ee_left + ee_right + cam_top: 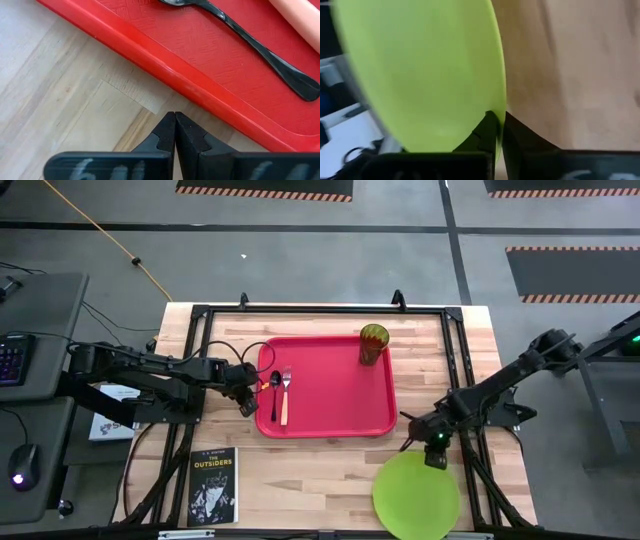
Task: Pick and place plate/cup/fork/spoon on tray
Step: Put the green plate to the middle of the red tray, then return to Home Position
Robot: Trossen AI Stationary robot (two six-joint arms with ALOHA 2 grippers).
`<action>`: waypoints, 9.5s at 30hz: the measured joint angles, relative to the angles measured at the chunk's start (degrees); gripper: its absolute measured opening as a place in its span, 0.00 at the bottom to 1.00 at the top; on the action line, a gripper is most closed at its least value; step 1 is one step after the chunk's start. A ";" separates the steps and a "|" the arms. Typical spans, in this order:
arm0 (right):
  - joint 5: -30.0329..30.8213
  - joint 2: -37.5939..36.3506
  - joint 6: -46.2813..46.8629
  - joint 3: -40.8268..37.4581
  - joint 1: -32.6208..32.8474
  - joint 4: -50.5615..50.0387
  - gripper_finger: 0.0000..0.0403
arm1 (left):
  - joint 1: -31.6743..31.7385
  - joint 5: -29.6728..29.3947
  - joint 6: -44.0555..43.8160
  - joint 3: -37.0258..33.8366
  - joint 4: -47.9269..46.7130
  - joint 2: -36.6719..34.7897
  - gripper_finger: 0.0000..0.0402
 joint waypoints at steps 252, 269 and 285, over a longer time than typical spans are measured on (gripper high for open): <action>35.36 -60.10 -38.75 -24.64 -23.66 31.71 0.00 | -6.32 -6.34 6.88 -22.16 31.23 -64.02 0.00; 35.17 -59.75 -38.57 -24.63 -23.67 31.62 0.00 | -6.34 -6.34 6.88 -22.16 31.23 -64.02 0.00; 35.19 -59.73 -38.57 -24.63 -23.65 31.60 0.00 | -6.34 -6.34 6.88 -22.16 31.23 -64.02 0.00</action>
